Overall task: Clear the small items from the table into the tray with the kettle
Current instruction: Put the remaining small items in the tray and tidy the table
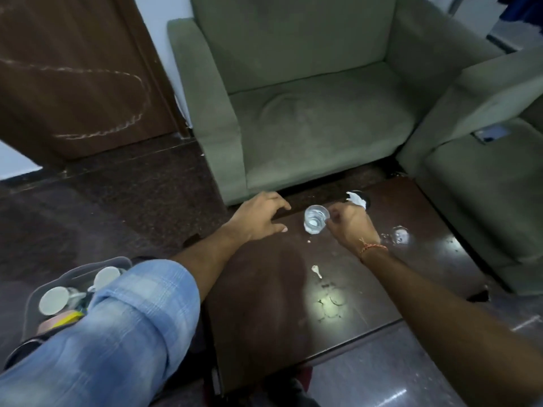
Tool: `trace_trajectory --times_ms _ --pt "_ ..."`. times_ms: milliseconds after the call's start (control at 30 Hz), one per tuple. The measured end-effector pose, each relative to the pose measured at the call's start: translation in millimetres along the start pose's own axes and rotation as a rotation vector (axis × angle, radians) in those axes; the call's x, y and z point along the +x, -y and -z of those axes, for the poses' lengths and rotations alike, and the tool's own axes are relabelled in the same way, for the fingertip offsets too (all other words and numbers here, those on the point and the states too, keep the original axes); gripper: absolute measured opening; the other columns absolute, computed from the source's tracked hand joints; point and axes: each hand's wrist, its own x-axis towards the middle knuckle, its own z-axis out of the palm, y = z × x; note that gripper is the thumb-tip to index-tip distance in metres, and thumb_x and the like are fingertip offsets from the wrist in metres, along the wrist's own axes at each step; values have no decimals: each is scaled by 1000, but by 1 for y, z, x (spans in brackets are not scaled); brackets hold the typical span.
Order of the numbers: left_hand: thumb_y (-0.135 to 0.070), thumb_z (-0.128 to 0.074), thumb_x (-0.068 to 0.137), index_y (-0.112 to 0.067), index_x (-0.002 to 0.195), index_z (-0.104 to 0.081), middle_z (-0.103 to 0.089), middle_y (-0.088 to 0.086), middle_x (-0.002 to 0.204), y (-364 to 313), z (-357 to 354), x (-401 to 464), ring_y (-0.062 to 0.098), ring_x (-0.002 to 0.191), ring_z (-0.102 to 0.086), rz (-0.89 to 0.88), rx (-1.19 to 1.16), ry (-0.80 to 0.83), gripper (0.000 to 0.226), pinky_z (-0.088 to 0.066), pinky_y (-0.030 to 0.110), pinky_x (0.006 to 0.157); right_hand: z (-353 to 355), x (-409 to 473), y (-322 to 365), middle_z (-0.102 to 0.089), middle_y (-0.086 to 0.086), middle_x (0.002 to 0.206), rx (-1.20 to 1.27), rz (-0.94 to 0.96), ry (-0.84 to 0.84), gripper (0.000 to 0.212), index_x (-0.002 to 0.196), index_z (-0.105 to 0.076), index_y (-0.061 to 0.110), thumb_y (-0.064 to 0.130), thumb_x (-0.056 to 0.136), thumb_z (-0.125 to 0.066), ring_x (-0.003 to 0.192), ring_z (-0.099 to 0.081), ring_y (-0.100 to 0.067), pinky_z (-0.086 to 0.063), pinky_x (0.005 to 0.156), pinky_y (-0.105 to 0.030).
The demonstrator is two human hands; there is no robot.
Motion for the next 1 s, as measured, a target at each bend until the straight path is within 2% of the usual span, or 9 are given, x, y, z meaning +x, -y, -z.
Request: trace_trajectory --times_ms 67,167,300,400,500,667,767,867,1000 --pt "-42 -76 78 -25 128 -58 -55 -1 129 -11 -18 9 20 120 -49 -7 -13 30 56 -43 39 99 -4 -1 -11 -69 -16 97 16 -16 7 20 100 -71 10 19 84 -63 93 -64 -34 -48 76 -34" --pt "-42 -76 78 -25 130 -56 -55 -1 130 -21 -52 18 20 119 -49 -19 -36 74 58 -43 38 100 -20 -1 -27 -69 -18 96 1 -22 42 21 102 -70 9 19 85 -61 92 -65 -37 -51 76 -37" --pt "-40 -76 78 -27 131 -55 -55 -2 131 -20 -98 27 18 120 -48 -13 -71 132 59 -43 35 99 -54 2 -54 -68 -23 86 26 -76 111 17 85 -65 -1 15 86 -58 83 -65 -39 -50 71 -38" --pt "-39 -75 79 -27 132 -53 -52 -3 133 -13 -134 30 18 123 -46 8 -87 175 59 -43 35 99 -88 6 -78 -69 -22 101 58 -171 197 28 102 -68 0 22 90 -57 95 -66 -38 -55 84 -41" --pt "-38 -74 80 -26 133 -51 -51 -2 135 -7 -169 31 19 125 -45 47 -93 223 59 -43 37 101 -125 12 -98 -69 -21 108 93 -208 260 32 114 -68 4 24 91 -58 101 -66 -35 -54 90 -41" --pt "-35 -73 79 -24 136 -47 -47 -1 138 6 -224 22 20 128 -41 125 -117 271 63 -44 40 103 -184 18 -125 -64 -23 119 89 -260 364 36 121 -62 0 24 94 -56 110 -62 -35 -49 97 -39" --pt "-34 -72 80 -25 139 -44 -44 -1 140 12 -246 11 20 130 -39 168 -125 306 65 -43 41 103 -212 21 -130 -60 -22 118 23 -244 412 31 119 -59 3 20 95 -53 107 -62 -37 -52 92 -39" --pt "-34 -72 81 -27 140 -42 -41 -2 143 18 -259 5 19 133 -35 209 -137 319 66 -42 42 104 -235 30 -132 -60 -20 120 -33 -242 451 28 121 -60 5 12 94 -55 108 -63 -35 -53 94 -40" --pt "-33 -71 83 -27 142 -40 -39 -3 144 25 -268 1 18 134 -33 244 -159 323 67 -42 42 105 -254 38 -133 -59 -18 117 -100 -252 394 27 119 -59 3 5 92 -59 105 -65 -33 -55 90 -37"
